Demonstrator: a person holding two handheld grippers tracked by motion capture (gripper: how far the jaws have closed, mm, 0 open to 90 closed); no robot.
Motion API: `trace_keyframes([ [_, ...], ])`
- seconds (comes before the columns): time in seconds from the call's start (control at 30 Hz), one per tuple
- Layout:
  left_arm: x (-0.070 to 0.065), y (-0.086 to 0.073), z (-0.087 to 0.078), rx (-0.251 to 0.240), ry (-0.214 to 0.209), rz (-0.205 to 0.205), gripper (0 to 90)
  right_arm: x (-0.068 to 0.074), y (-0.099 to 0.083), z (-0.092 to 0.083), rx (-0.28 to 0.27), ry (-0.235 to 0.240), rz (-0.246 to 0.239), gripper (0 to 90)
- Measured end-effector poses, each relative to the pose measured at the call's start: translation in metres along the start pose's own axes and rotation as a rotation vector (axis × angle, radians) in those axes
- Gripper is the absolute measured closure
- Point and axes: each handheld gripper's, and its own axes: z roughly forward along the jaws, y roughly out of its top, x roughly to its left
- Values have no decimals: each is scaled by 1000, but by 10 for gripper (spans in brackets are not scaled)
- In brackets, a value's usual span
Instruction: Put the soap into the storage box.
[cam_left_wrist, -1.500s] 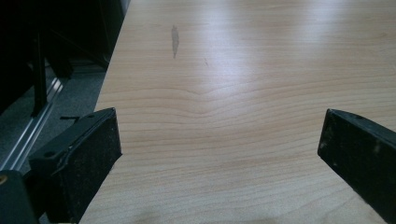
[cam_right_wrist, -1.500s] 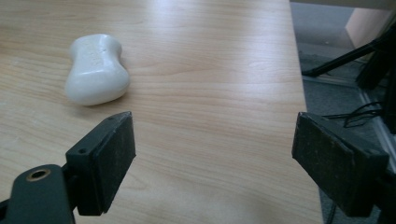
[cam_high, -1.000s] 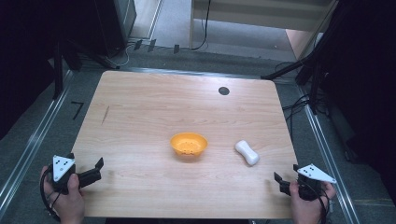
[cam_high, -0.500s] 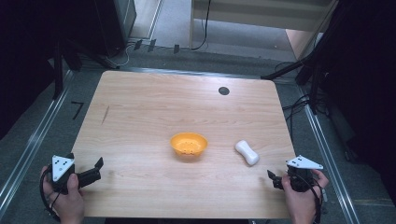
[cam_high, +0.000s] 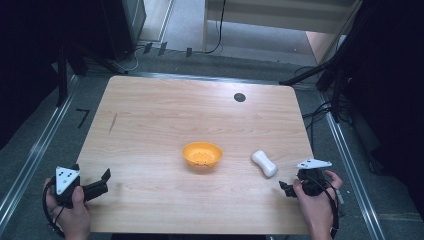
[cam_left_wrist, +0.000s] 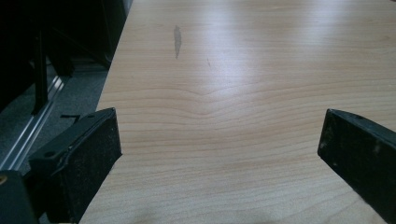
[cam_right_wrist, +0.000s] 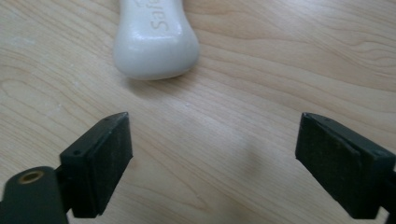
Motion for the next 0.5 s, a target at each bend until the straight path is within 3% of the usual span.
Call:
trace_keyframes([
  [0.03,0,0,0,0,0,0,0,0,0,0,0,0,0,98],
  [0.07,0,0,0,3,0,5,0,2,3,4,25,22,-33,64],
  [0.23,1,0,0,6,-1,2,0,7,10,13,91,40,-60,20],
  [0.5,1,0,0,9,-1,1,0,14,21,18,125,50,-74,0],
])
